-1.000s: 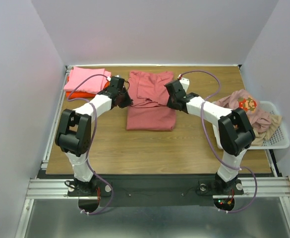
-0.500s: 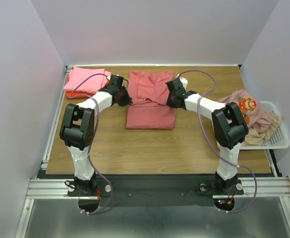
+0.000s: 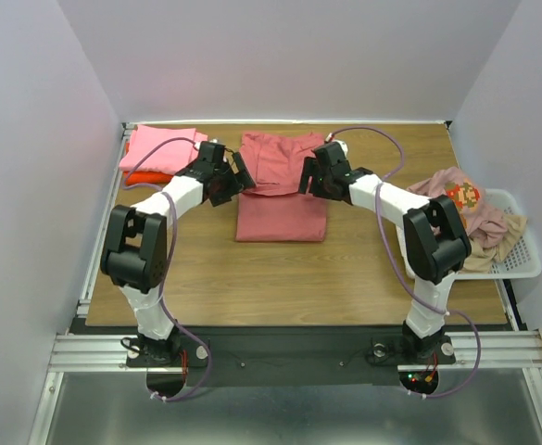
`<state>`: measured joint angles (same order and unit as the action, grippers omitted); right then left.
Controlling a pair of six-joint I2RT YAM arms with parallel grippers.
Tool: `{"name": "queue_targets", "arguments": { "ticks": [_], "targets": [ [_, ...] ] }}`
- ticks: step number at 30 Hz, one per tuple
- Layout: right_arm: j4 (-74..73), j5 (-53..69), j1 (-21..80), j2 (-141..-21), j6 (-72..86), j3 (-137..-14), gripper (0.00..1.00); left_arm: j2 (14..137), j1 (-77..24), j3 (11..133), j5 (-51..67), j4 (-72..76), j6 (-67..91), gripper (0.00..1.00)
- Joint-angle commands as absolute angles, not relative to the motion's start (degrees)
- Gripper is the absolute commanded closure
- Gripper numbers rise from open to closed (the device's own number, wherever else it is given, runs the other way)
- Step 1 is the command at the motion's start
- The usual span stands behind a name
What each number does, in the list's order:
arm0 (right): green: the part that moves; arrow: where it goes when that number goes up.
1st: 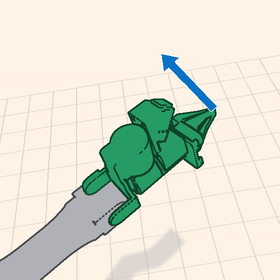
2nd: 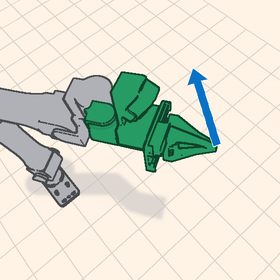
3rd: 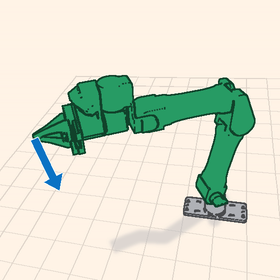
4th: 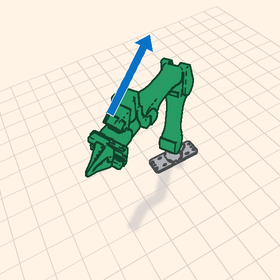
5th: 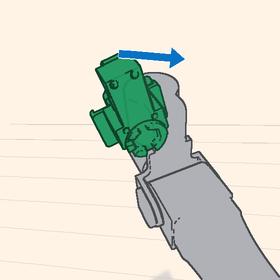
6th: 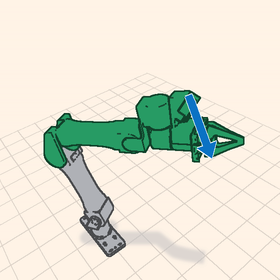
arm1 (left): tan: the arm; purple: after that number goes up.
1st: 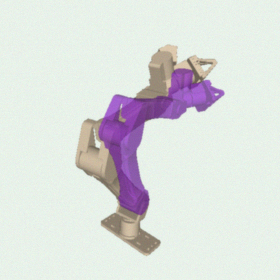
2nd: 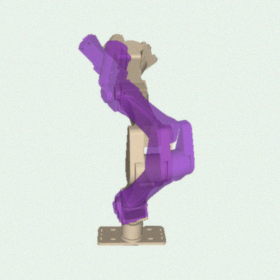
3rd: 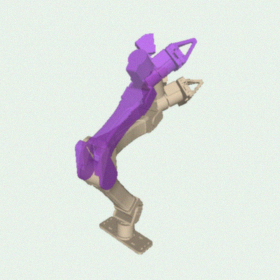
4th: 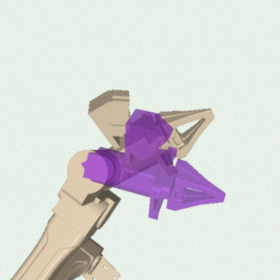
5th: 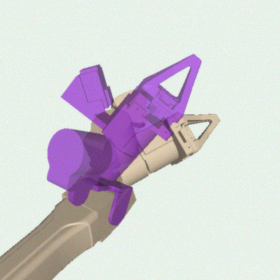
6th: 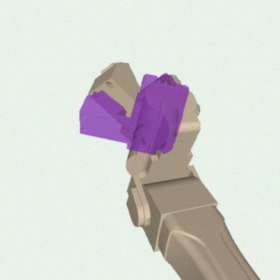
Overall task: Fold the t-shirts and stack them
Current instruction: Fold the tshirt
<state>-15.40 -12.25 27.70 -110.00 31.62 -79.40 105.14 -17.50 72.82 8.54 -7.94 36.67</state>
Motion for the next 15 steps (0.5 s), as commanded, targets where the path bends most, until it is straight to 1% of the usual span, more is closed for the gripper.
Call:
{"name": "queue_targets", "arguments": {
  "ticks": [1,4,6,7,8,10,15],
  "targets": [
    [-12.83,-6.17,27.33,-104.07,29.89,-78.14,0.18,95.02,-17.05,66.91,7.82,-6.68,36.30,0.02],
    [-12.40,-2.91,27.51,-103.36,28.74,-76.73,0.11,91.06,-17.05,60.76,8.00,-5.45,37.18,0.02],
    [-11.52,2.52,28.12,-103.62,27.35,-76.38,0.10,88.78,-17.14,56.54,8.96,-4.84,37.88,0.02],
    [-11.17,2.55,28.47,-104.06,26.81,-76.46,0.03,88.07,-17.14,55.03,9.31,-4.40,38.05,0.02],
    [-10.55,5.25,28.82,-105.37,26.37,-76.81,0.00,86.59,-17.14,53.54,9.40,-3.79,38.40,0.02],
    [-10.28,7.72,29.96,-107.13,25.32,-78.21,0.00,84.91,-17.14,49.68,9.23,-3.17,38.67,0.02],
    [-9.58,8.09,31.73,-111.88,23.47,-82.43,0.00,79.64,-17.14,43.87,8.00,-3.43,38.67,0.02]
  ]
}}
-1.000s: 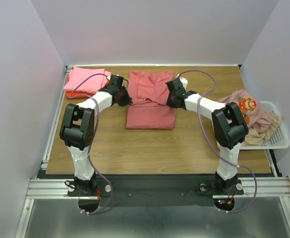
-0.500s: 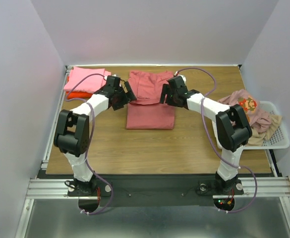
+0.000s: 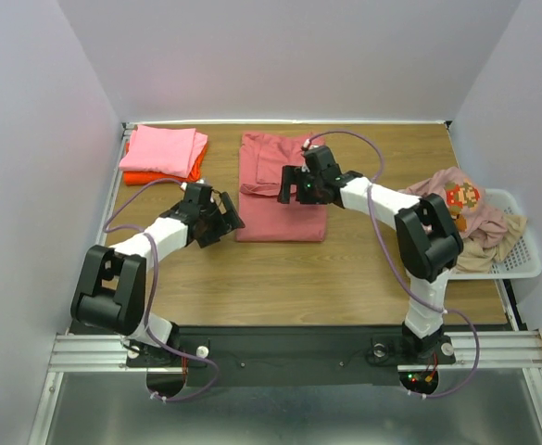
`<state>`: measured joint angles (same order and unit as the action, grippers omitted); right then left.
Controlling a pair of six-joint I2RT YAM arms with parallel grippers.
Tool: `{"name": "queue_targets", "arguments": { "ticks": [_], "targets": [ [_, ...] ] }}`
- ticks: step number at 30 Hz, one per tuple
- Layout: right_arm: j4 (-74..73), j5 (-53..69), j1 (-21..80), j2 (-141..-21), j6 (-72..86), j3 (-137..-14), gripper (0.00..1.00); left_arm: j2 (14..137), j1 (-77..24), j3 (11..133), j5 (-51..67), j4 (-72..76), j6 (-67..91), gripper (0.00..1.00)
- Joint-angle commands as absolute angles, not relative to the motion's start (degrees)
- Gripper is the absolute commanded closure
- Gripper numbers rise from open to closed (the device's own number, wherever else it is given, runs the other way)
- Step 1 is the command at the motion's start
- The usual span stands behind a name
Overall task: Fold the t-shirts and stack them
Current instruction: Fold the tshirt
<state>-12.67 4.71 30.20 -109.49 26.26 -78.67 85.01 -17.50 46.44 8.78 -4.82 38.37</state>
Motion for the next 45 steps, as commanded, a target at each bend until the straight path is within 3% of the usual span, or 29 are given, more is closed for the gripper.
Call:
{"name": "queue_targets", "arguments": {
  "ticks": [1,11,19,26,29,36,40,45],
  "targets": [
    [-9.41,7.91,31.73,-113.10,23.21,-83.57,0.00,78.85,-17.14,42.12,7.74,-3.34,38.93,0.02],
    [-7.91,3.88,31.82,-122.68,20.39,-91.22,0.00,75.32,-17.23,38.14,8.00,-1.49,39.90,0.02],
    [-7.73,-7.20,31.73,-131.55,18.29,-104.93,0.00,75.67,-17.23,38.15,8.09,-1.49,39.81,0.02],
    [-7.73,-12.74,31.73,-130.17,19.16,-109.52,0.00,76.38,-17.23,38.23,7.74,-1.06,39.81,0.02],
    [-7.73,-12.83,31.73,-124.14,19.51,-105.05,0.00,77.43,-17.23,39.02,7.47,-0.53,39.81,0.02],
    [-7.73,-20.39,31.64,-99.69,26.97,-77.02,0.00,84.10,-17.23,42.45,8.96,1.93,39.81,0.06],
    [-7.73,-20.04,31.55,-90.99,33.12,-61.48,0.00,87.44,-17.23,44.12,9.93,3.42,39.38,0.15],
    [-7.73,-19.50,31.12,-87.28,36.91,-54.24,0.04,89.91,-17.40,44.39,12.39,4.83,39.20,0.31]
  ]
}}
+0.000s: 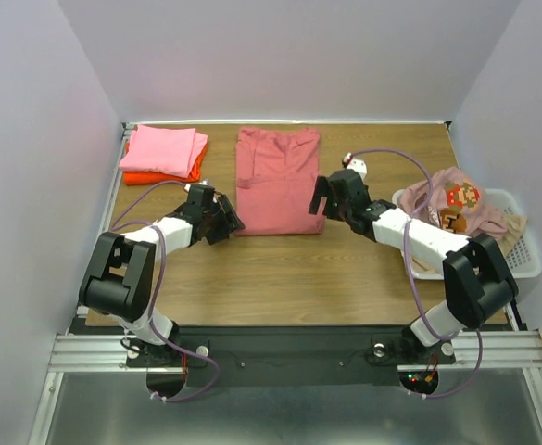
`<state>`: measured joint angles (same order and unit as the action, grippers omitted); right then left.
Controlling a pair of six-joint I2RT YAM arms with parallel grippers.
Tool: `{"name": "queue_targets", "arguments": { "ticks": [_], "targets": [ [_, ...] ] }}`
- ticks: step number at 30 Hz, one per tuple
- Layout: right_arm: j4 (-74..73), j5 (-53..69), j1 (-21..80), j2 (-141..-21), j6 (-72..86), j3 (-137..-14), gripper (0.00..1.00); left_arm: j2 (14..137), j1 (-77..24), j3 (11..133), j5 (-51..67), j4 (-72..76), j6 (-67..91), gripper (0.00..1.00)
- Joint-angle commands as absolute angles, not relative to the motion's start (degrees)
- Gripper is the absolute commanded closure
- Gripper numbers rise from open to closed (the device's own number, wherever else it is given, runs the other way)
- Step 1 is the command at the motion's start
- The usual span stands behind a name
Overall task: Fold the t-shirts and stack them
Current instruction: Fold the tshirt
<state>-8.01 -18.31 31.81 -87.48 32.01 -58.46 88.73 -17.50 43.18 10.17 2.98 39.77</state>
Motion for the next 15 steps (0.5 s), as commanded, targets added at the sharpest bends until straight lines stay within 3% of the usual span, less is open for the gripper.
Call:
{"name": "queue_targets", "arguments": {
  "ticks": [1,3,8,15],
  "targets": [
    [-7.73,-20.47,30.77,-86.84,38.57,-53.62,0.05,89.91,-17.58,44.12,12.65,5.01,39.29,0.36],
    [-7.65,-20.66,30.32,-86.84,39.28,-52.56,0.07,90.09,-17.93,43.86,13.09,5.36,39.37,0.39],
    [-6.77,-16.36,29.97,-89.02,40.87,-52.03,0.08,90.44,-18.19,43.16,12.22,5.54,39.46,0.62],
    [-4.31,-10.11,29.44,-92.11,42.10,-51.77,0.12,93.60,-18.19,45.17,13.01,5.62,38.67,0.68]
  ]
}}
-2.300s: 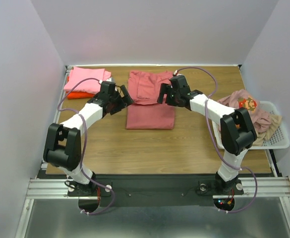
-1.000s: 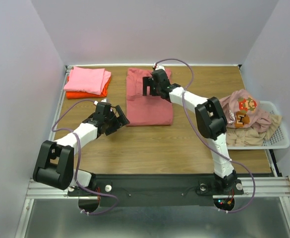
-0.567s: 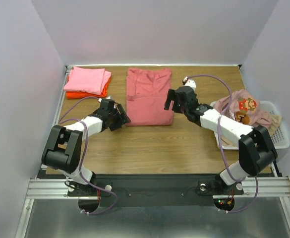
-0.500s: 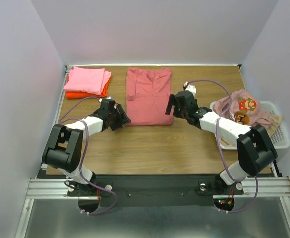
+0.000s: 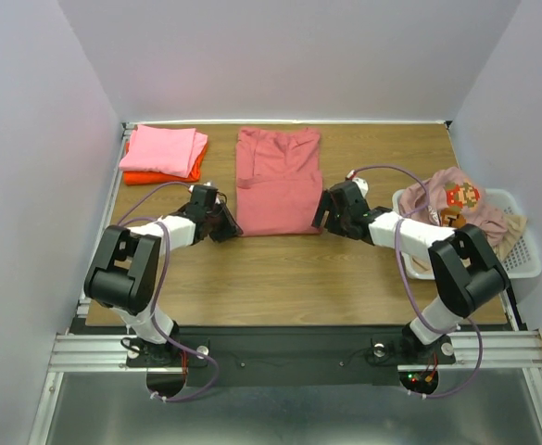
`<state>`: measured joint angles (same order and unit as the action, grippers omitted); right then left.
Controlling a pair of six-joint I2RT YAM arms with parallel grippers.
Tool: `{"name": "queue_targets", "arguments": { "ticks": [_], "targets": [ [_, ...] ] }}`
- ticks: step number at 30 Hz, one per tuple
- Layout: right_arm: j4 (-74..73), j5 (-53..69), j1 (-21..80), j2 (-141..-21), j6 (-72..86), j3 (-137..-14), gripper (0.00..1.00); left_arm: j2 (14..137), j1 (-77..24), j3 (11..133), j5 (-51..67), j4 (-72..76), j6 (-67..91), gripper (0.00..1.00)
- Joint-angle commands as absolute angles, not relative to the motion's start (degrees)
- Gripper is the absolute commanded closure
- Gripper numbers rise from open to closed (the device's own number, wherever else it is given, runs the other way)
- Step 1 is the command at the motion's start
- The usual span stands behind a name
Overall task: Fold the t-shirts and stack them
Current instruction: Fold the tshirt
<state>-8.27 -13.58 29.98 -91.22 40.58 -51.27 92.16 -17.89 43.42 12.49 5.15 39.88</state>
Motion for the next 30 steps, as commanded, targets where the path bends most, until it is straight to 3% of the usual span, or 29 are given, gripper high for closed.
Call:
{"name": "queue_targets", "arguments": {
  "ticks": [1,6,9,13,23,30],
  "targets": [
    [-4.05,-9.67,29.27,-92.98,42.27,-52.03,0.16,93.95,-18.19,45.26,13.09,5.54,38.67,0.71],
    [-3.52,-6.25,29.09,-94.48,42.45,-51.86,0.28,95.01,-18.19,45.88,12.48,5.45,38.41,0.77],
    [-3.17,-4.93,29.09,-94.66,42.63,-51.33,0.37,95.80,-18.19,46.40,12.74,5.36,38.32,1.00],
    [-2.81,-5.19,28.92,-96.24,42.71,-51.33,0.62,96.94,-18.19,46.41,13.62,5.36,37.88,1.00],
    [-2.55,-2.90,28.83,-96.42,42.89,-49.05,0.98,91.94,-18.63,39.74,13.62,8.00,39.11,1.00],
    [-3.69,3.94,28.83,-85.79,41.48,-39.66,1.00,81.50,-23.54,32.62,12.57,8.35,42.00,1.00]
  ]
}}
